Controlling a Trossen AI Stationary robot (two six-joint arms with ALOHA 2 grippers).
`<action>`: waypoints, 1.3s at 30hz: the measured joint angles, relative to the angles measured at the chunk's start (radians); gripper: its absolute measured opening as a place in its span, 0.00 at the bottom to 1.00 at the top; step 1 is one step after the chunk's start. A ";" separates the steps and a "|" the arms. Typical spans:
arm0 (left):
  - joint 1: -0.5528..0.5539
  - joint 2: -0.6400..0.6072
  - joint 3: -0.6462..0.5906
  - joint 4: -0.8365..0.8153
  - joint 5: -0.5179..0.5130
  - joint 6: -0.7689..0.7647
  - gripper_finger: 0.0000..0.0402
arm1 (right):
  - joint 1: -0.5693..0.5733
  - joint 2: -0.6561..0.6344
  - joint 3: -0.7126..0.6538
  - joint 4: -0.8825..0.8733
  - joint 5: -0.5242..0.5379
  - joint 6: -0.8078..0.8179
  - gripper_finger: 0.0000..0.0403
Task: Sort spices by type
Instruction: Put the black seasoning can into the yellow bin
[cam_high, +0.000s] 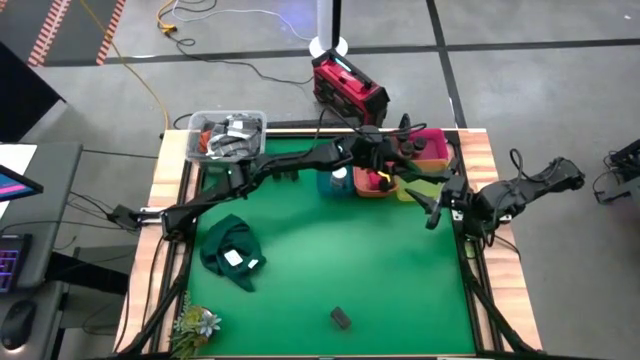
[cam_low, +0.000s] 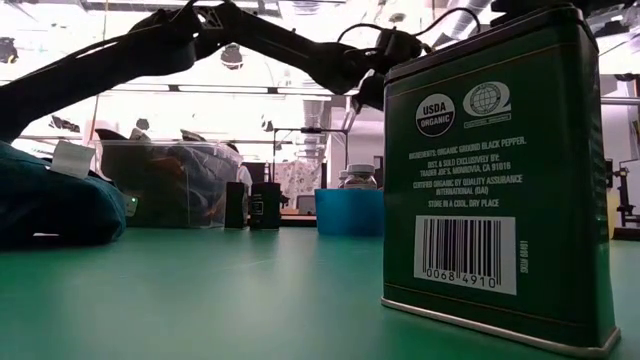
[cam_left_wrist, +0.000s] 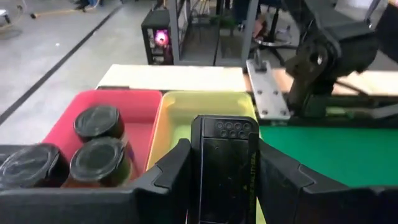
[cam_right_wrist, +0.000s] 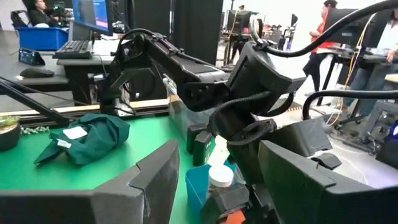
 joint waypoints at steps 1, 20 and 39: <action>0.000 -0.005 0.000 -0.023 0.000 0.008 0.34 | 0.000 -0.001 0.000 -0.016 0.004 0.013 0.62; 0.001 -0.199 0.002 -0.431 0.026 0.466 0.34 | -0.263 0.016 0.000 -0.329 -0.021 0.051 0.62; 0.001 -0.195 0.000 -0.486 -0.011 0.533 0.34 | -0.626 0.262 0.000 -0.146 -0.480 -0.075 0.62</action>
